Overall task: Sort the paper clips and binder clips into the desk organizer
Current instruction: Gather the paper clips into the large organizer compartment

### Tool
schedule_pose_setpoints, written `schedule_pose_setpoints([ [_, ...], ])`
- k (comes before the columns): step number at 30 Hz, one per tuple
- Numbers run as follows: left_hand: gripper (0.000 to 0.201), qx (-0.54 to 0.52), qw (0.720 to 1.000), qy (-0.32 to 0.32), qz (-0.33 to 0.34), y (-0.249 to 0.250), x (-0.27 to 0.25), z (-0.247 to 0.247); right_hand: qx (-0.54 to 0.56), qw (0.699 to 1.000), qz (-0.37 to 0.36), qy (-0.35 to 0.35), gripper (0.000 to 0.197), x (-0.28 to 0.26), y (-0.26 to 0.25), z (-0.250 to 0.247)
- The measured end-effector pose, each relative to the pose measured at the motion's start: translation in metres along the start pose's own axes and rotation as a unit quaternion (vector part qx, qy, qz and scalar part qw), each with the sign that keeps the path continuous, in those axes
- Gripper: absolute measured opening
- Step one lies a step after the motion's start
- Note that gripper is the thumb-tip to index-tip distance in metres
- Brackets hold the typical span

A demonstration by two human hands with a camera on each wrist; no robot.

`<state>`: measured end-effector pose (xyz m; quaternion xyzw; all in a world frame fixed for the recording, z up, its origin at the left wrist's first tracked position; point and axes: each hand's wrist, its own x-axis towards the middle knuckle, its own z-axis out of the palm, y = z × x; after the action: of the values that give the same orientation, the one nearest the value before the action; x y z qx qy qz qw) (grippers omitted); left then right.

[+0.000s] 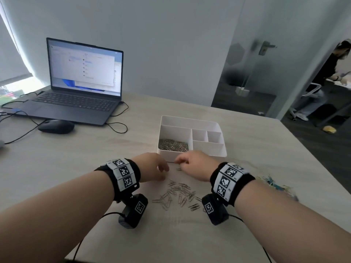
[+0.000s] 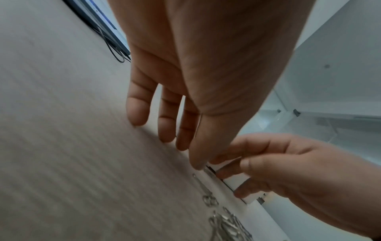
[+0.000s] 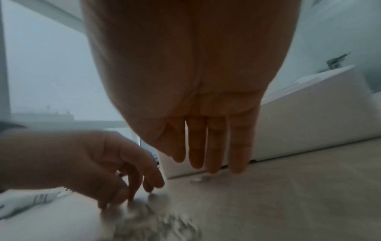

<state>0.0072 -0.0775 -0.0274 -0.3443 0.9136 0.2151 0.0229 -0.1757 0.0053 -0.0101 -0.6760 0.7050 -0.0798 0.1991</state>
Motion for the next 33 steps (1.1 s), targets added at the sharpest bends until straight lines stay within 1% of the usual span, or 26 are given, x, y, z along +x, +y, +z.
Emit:
schedule_pose_setpoints([
  [2,0.034,0.026,1.000,-0.014,0.010,0.006,-0.002,0.001,-0.076,0.994,-0.010,-0.075,0.050,-0.004,0.002,0.007],
  [3,0.037,0.040,0.999,-0.024,0.018,0.010,-0.003,0.002,-0.101,0.991,-0.018,-0.090,0.054,-0.006,0.003,0.010],
  [4,0.038,0.051,0.998,-0.034,0.027,0.012,-0.004,0.003,-0.117,0.988,-0.027,-0.099,0.056,-0.010,0.004,0.011],
  [6,0.039,0.067,0.996,-0.047,0.043,0.016,-0.007,0.007,-0.124,0.985,-0.050,-0.107,0.053,-0.019,0.004,0.012],
  [8,0.039,0.080,0.993,-0.059,0.057,0.018,-0.011,0.009,-0.115,0.984,-0.079,-0.109,0.046,-0.030,0.005,0.011],
  [10,0.039,0.085,0.991,-0.080,0.068,0.019,-0.015,0.009,-0.103,0.983,-0.103,-0.115,0.043,-0.042,0.006,0.012],
  [12,0.040,0.084,0.989,-0.097,0.074,0.018,-0.017,0.006,-0.082,0.984,-0.105,-0.115,0.042,-0.052,0.009,0.011],
  [14,0.043,0.084,0.989,-0.104,0.066,0.015,-0.020,0.001,-0.049,0.989,-0.088,-0.105,0.042,-0.059,0.015,0.007],
  [15,0.046,0.087,0.989,-0.108,0.057,0.013,-0.023,-0.002,-0.035,0.991,-0.073,-0.106,0.045,-0.063,0.018,0.003],
  [18,0.048,0.101,0.988,-0.112,0.034,0.010,-0.028,-0.002,-0.057,0.987,-0.004,-0.148,0.062,-0.074,0.026,-0.005],
  [19,0.046,0.103,0.988,-0.109,0.029,0.010,-0.029,0.000,-0.071,0.984,0.013,-0.165,0.065,-0.077,0.027,-0.005],
  [21,0.043,0.095,0.990,-0.100,0.019,0.012,-0.029,0.006,-0.075,0.980,0.030,-0.183,0.065,-0.081,0.027,-0.001],
  [24,0.036,0.052,0.994,-0.095,0.003,0.018,-0.026,0.014,-0.031,0.985,0.046,-0.162,0.062,-0.078,0.023,0.007],
  [27,0.035,0.050,0.996,-0.075,-0.001,0.029,-0.024,0.015,0.025,0.991,0.057,-0.122,0.064,-0.072,0.019,0.015],
  [29,0.045,0.071,0.996,-0.060,-0.004,0.032,-0.023,0.014,0.022,0.993,0.060,-0.103,0.071,-0.068,0.018,0.019],
  [32,0.073,0.101,0.993,-0.064,-0.008,0.030,-0.022,0.015,0.015,0.992,0.071,-0.105,0.082,-0.065,0.018,0.019],
  [33,0.080,0.110,0.992,-0.068,-0.008,0.030,-0.022,0.017,0.008,0.991,0.073,-0.109,0.084,-0.065,0.017,0.018],
])
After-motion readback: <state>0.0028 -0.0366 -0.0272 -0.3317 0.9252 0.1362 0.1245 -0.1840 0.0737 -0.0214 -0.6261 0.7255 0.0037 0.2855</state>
